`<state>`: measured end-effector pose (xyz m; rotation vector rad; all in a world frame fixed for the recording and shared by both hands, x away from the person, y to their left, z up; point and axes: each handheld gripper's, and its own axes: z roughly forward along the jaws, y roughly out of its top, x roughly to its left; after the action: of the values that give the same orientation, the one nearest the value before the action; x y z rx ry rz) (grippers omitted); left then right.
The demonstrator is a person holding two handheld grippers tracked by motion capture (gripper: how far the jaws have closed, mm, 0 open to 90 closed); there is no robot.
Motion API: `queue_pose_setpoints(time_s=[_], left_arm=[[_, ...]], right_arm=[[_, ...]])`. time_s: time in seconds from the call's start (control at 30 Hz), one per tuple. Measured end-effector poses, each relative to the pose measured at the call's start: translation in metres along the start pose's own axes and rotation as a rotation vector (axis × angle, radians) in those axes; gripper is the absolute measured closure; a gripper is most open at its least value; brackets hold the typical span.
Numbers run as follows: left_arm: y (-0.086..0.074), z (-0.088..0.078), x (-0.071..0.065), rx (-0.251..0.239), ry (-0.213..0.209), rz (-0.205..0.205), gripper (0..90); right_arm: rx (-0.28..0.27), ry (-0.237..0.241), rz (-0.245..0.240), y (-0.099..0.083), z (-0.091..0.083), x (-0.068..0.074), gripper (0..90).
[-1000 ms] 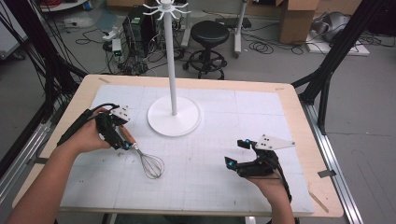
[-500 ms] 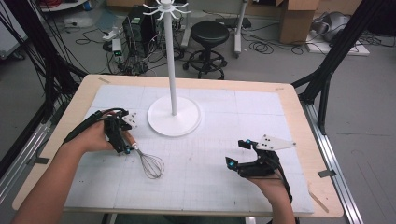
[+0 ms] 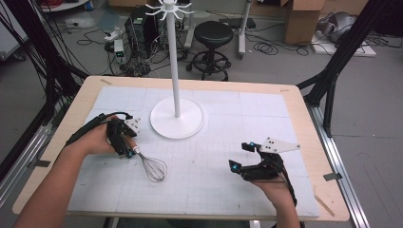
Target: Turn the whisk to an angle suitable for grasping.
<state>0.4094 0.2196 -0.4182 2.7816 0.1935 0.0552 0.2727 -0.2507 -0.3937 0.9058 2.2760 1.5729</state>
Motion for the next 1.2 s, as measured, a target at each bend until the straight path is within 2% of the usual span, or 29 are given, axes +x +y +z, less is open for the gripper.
queue_pose_setpoints(time_s=[0.07,0.13,0.2,0.27,0.3,0.37,0.53,0.6,0.67,0.77,0.8,0.87,0.93,1.07,1.17,1.2], left_arm=[[0.000,-0.001,0.000,-0.001,-0.009,0.013,31.0],[0.000,-0.001,-0.001,-0.005,-0.014,0.009,32.3],[0.001,-0.002,-0.001,0.001,-0.019,0.026,36.0],[0.001,-0.002,-0.002,-0.010,-0.024,0.019,37.8],[0.001,-0.003,-0.002,-0.004,-0.026,0.042,40.9],[0.001,-0.003,-0.003,-0.010,-0.028,0.035,42.6],[0.002,-0.004,-0.006,-0.004,-0.037,0.061,48.1],[0.003,-0.005,-0.008,0.009,-0.038,0.084,49.3],[0.004,-0.006,-0.011,0.019,-0.047,0.107,53.1],[0.006,-0.006,-0.014,0.017,-0.051,0.116,58.9],[0.007,-0.007,-0.017,0.009,-0.077,0.126,62.3],[0.008,-0.007,-0.019,0.000,-0.083,0.125,68.4],[0.010,-0.007,-0.021,-0.002,-0.091,0.123,70.2],[0.014,-0.007,-0.024,-0.003,-0.078,0.128,71.3],[0.018,-0.005,-0.028,-0.013,-0.049,0.133,71.4],[0.019,-0.004,-0.029,-0.012,-0.056,0.133,71.4]], right_arm=[[-0.003,-0.002,0.003,0.000,-0.001,0.000,14.9],[-0.006,-0.004,0.001,0.000,-0.001,0.000,14.9],[-0.006,-0.002,0.003,0.000,-0.002,-0.001,14.9],[-0.006,-0.004,0.000,0.000,-0.002,-0.001,14.9],[-0.003,-0.004,0.003,0.000,-0.001,0.000,14.9],[-0.003,-0.003,0.001,0.000,-0.002,0.000,14.9],[-0.008,-0.008,-0.002,0.001,-0.002,-0.001,14.9],[-0.007,-0.009,0.003,0.000,-0.003,-0.001,14.9],[-0.010,-0.011,0.003,0.001,-0.003,-0.001,15.0],[-0.011,-0.011,0.004,0.001,-0.004,0.000,15.0],[-0.011,-0.010,0.000,0.001,-0.004,0.000,14.9],[-0.012,-0.009,0.002,0.002,-0.004,0.000,14.9],[-0.013,-0.010,0.002,0.002,-0.005,0.000,15.0],[-0.016,-0.012,0.000,0.002,-0.005,0.000,14.9],[-0.016,-0.011,-0.001,0.002,-0.005,0.000,14.9],[-0.015,-0.011,0.000,0.002,-0.005,0.000,14.9]])
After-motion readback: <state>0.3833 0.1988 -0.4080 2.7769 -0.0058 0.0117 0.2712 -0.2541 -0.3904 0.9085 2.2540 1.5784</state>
